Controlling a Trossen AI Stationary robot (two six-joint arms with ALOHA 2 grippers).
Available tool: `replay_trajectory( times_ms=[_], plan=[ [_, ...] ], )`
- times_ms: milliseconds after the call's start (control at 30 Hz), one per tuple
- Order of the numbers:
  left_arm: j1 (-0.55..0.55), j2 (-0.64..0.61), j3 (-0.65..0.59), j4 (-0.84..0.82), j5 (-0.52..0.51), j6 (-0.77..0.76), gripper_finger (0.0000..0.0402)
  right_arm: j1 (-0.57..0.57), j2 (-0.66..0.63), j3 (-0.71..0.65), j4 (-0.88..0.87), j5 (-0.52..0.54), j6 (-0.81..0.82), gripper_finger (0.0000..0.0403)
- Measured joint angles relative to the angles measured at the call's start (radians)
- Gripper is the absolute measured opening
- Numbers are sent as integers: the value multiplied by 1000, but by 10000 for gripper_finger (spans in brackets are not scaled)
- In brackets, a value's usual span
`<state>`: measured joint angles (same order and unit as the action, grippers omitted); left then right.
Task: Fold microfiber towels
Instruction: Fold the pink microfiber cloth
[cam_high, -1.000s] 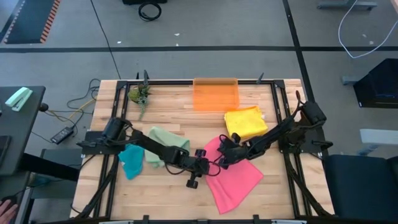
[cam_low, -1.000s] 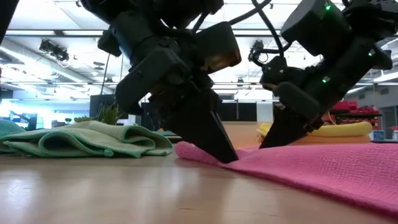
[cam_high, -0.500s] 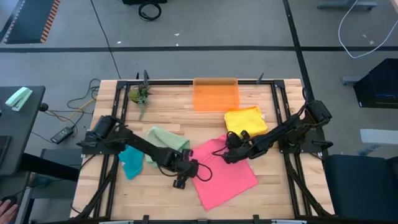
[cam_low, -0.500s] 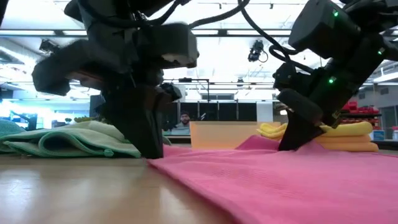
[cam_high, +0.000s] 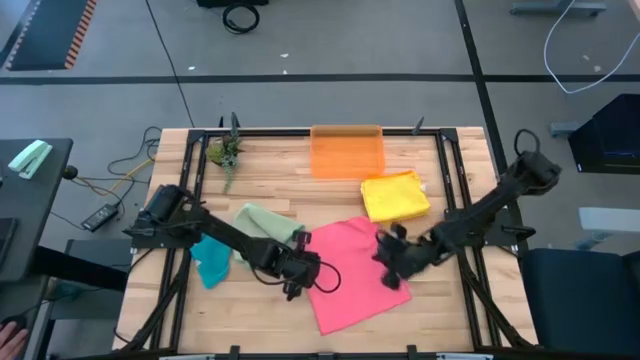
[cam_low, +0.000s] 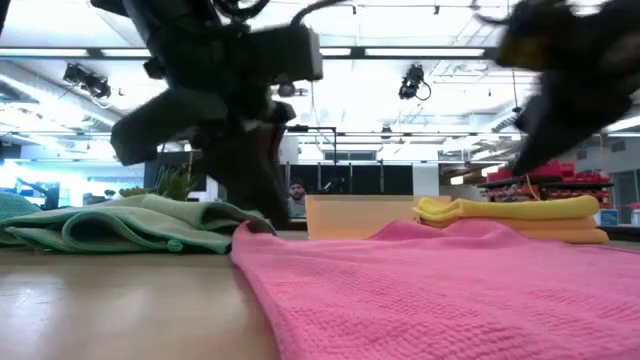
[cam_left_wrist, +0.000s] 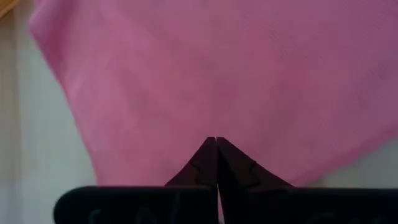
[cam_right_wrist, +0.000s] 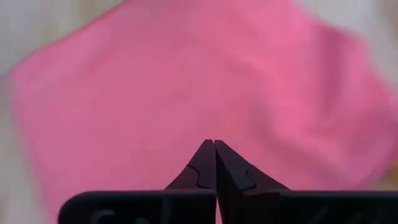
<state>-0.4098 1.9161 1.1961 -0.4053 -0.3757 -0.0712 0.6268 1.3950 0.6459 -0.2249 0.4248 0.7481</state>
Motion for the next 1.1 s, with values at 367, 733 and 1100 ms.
replay_trajectory(
  times_ms=[367,733,1100],
  plan=[
    [70,74,-6,23,33,36,4,243,220,-1,14,37,289,0],
    [164,24,4,-98,-82,41,5,312,318,73,272,102,300,0],
    [14,-124,7,-102,88,-78,51,316,281,201,163,168,34,32]
  ],
)
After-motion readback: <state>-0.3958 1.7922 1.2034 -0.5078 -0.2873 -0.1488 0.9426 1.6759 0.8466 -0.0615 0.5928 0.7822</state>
